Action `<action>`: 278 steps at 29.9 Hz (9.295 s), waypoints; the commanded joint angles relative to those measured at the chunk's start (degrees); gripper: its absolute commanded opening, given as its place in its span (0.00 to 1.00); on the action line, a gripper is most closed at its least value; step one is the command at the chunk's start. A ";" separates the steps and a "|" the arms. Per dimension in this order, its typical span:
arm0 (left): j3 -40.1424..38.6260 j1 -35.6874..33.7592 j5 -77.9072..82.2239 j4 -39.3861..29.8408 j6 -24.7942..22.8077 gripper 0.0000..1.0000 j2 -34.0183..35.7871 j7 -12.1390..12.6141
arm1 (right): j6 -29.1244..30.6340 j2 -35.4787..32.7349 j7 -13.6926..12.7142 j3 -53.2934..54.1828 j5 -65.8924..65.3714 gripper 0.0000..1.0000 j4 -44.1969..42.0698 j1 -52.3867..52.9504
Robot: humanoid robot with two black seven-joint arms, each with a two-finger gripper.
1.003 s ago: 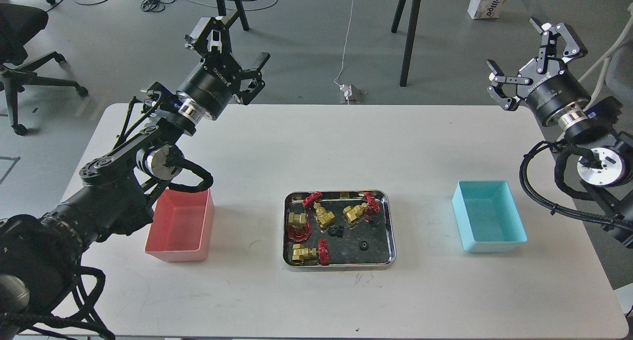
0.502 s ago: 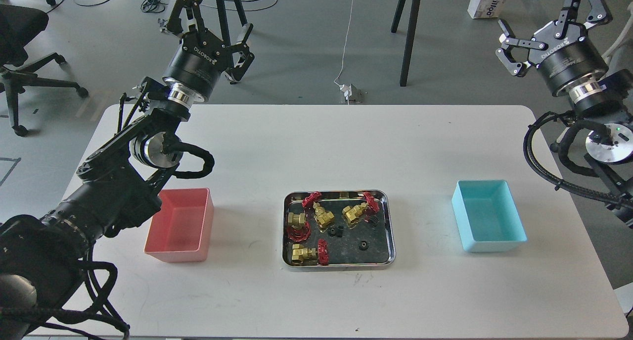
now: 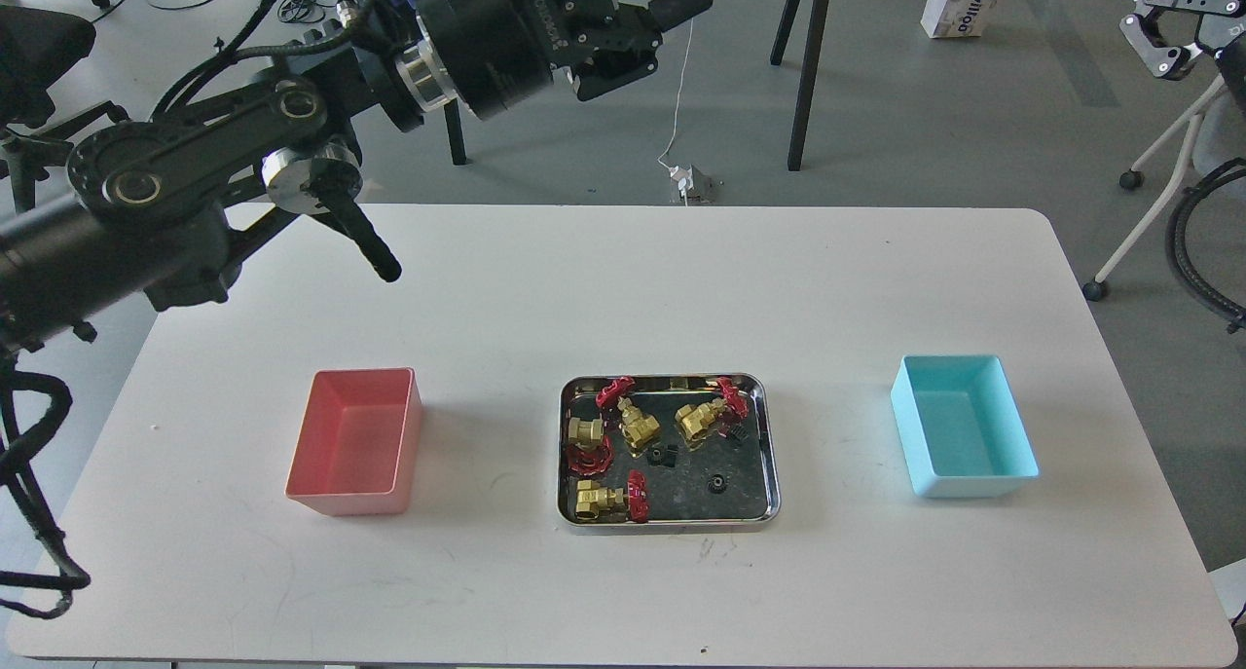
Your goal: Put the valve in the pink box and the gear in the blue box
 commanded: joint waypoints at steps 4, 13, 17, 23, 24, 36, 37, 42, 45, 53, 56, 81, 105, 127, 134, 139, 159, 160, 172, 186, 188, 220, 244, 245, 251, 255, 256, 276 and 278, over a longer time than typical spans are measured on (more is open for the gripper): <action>32.64 -18.76 18.16 -3.66 6.40 1.00 -2.32 -0.02 | 0.01 -0.20 -4.54 -2.11 2.44 1.00 1.12 -2.22; 51.66 -13.44 28.13 -3.50 31.02 0.99 -9.80 -0.02 | 0.01 0.77 -16.86 -3.70 2.44 1.00 4.64 3.21; 52.27 -7.98 28.83 -3.41 34.71 0.99 -10.06 -0.02 | -0.04 4.01 -19.93 -5.45 2.35 1.00 3.59 12.35; 52.19 -2.79 31.30 -2.88 38.41 0.99 -10.24 -0.02 | -1.36 7.88 -21.70 -7.39 2.35 1.00 0.34 15.72; 52.19 -2.35 31.38 -2.62 38.76 0.99 -10.24 -0.02 | -1.36 8.15 -21.70 -7.48 2.35 1.00 -0.02 15.28; 51.57 5.74 33.76 5.38 42.98 0.93 -13.05 -0.02 | -1.27 6.66 -21.70 -7.04 2.44 1.00 0.51 8.86; 51.57 5.83 33.76 5.81 43.16 0.93 -13.31 -0.02 | -1.27 6.57 -21.70 -6.96 2.53 1.00 0.60 8.51; 51.66 7.06 33.76 8.80 43.34 0.89 -14.55 -0.02 | -1.27 6.48 -21.70 -6.69 2.53 1.00 0.60 7.37; 51.66 8.11 33.93 10.39 43.51 0.85 -14.99 -0.02 | -1.27 6.48 -21.70 -6.60 2.53 1.00 0.60 7.19; 51.66 9.52 36.22 10.74 43.51 0.75 -14.99 -0.02 | -1.27 6.48 -21.61 -6.60 2.53 1.00 0.60 6.75; 51.57 9.70 36.22 10.74 43.51 0.72 -14.99 -0.02 | -1.27 6.48 -21.61 -6.60 2.53 1.00 0.60 6.40; 51.49 9.35 36.22 10.74 46.32 0.15 -15.60 -0.02 | -1.36 6.48 -21.35 -6.43 2.53 1.00 0.60 4.46; 42.87 -1.03 41.03 -7.63 47.12 0.13 16.64 -0.02 | -22.90 10.44 -21.88 -4.41 2.53 1.00 1.56 15.99; 42.26 12.15 48.88 -3.50 47.12 0.14 25.00 -0.02 | -20.08 8.07 -21.88 -3.70 2.62 1.00 1.56 8.51; 42.26 13.74 48.61 -2.36 47.12 0.18 22.46 -0.02 | -20.08 7.19 -21.87 -3.61 2.79 1.00 1.74 7.37; 42.26 15.14 48.35 -1.48 47.12 0.26 20.52 -0.02 | -20.08 6.75 -21.79 -3.61 3.75 1.00 1.83 6.93; 20.14 15.85 47.47 -8.22 37.30 0.67 26.75 -0.02 | -12.63 5.87 -21.26 -7.74 -7.71 1.00 3.67 9.73; 17.32 15.94 46.25 -9.55 34.49 0.67 27.02 -0.02 | -10.87 5.87 -21.17 -8.35 -12.89 1.00 3.67 10.96; -18.18 21.90 -7.51 -18.18 3.12 0.82 18.27 -0.02 | 0.01 8.84 -20.73 -35.56 -69.16 0.99 21.06 22.99; -34.12 35.36 -12.65 -5.78 0.04 0.89 -4.00 -0.02 | 0.01 21.77 -20.73 -67.42 -82.28 0.55 30.40 32.42; -34.30 35.62 -12.65 -5.69 0.04 0.89 -4.18 -0.02 | 0.01 23.26 -20.73 -68.04 -82.81 0.54 29.60 31.54; -34.30 38.44 -12.56 -3.94 0.04 0.91 -6.37 -0.02 | 0.01 37.24 -21.08 -70.41 -82.90 0.50 14.48 22.04; -34.30 38.44 -12.65 -3.58 0.04 0.91 -7.25 -0.02 | 0.01 26.89 -21.17 -63.66 -81.76 0.15 19.13 26.70; -34.30 38.44 -12.65 -3.58 0.04 0.92 -7.25 -0.02 | 0.01 23.91 -21.17 -61.82 -81.76 0.15 19.92 27.22; -34.21 38.44 -12.56 -3.58 0.04 0.92 -7.60 -0.02 | 0.01 7.83 -21.35 -59.69 -81.85 0.15 21.87 28.28; -33.95 38.44 -12.56 -3.50 0.04 0.92 -9.01 -0.02 | 0.01 2.97 -21.44 -61.79 -82.29 0.16 21.78 27.32; -33.86 38.44 -12.56 -3.50 0.04 0.92 -9.18 -0.02 | 0.01 2.36 -21.44 -62.32 -82.20 0.16 21.87 27.23; -34.12 38.44 -12.56 -2.01 0.04 0.92 -9.19 -0.02 | 0.01 -0.63 -23.99 -54.44 -80.10 1.00 22.66 22.31; -33.94 38.26 -12.56 -0.87 0.04 0.92 -8.75 -0.02 | 0.01 -1.69 -23.55 -49.43 -76.33 1.00 21.96 22.04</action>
